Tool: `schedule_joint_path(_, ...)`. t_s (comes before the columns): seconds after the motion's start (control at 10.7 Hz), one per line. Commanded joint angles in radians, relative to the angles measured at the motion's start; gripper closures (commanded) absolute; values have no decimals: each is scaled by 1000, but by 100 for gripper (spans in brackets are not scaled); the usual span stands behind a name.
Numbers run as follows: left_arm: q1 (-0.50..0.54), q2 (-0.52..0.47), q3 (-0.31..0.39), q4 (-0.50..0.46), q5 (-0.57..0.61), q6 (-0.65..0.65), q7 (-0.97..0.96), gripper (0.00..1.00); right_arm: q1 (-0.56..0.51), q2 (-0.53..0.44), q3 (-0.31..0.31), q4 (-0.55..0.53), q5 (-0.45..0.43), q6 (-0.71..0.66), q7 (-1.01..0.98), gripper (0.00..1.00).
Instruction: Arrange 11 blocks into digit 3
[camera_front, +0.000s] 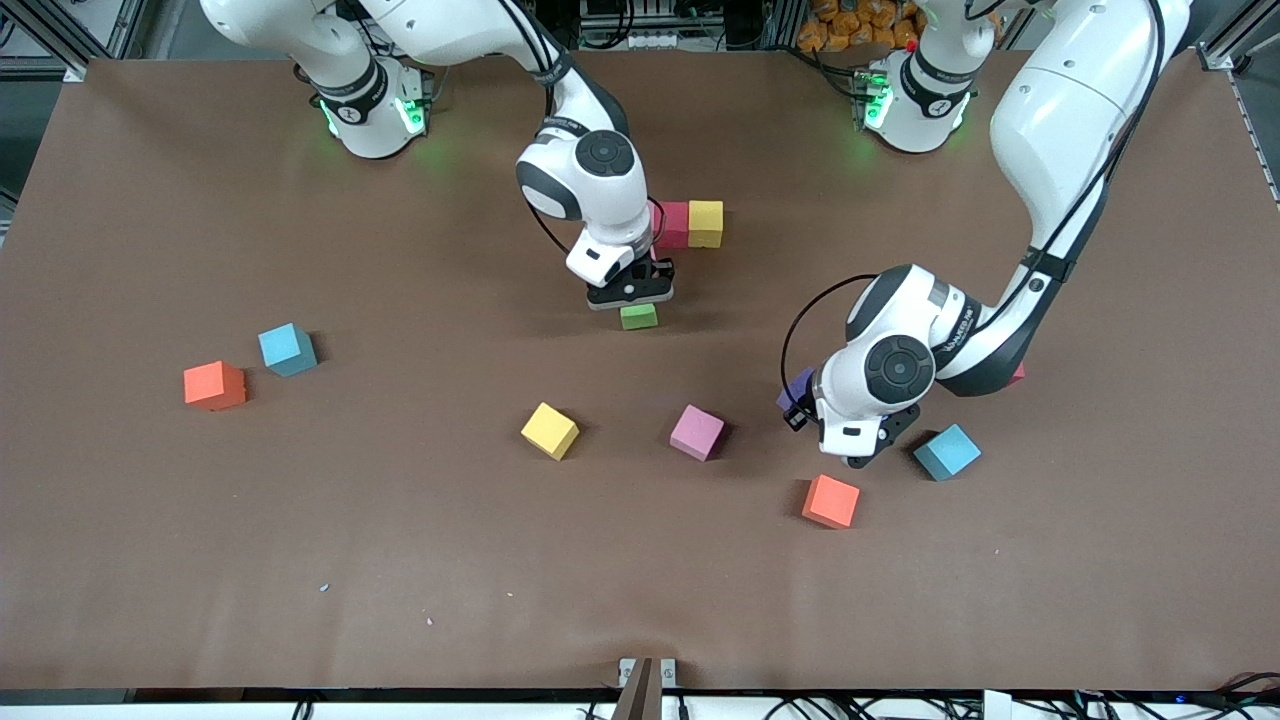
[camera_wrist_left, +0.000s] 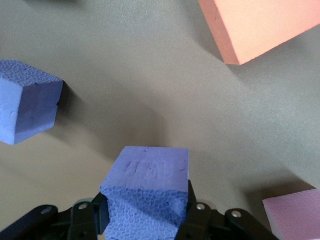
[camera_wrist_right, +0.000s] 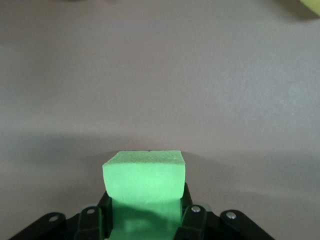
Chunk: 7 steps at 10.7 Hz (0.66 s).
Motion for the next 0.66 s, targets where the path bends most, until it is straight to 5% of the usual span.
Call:
schedule_joint_path(0.0,-1,2,-2,12,6,-19,8,100,2,-30,11,-37,15,3,41,100)
schedule_joint_path(0.56,-1,4,-2,12,8,-19,12,100,11,-30,11,-60,16,8,62,100)
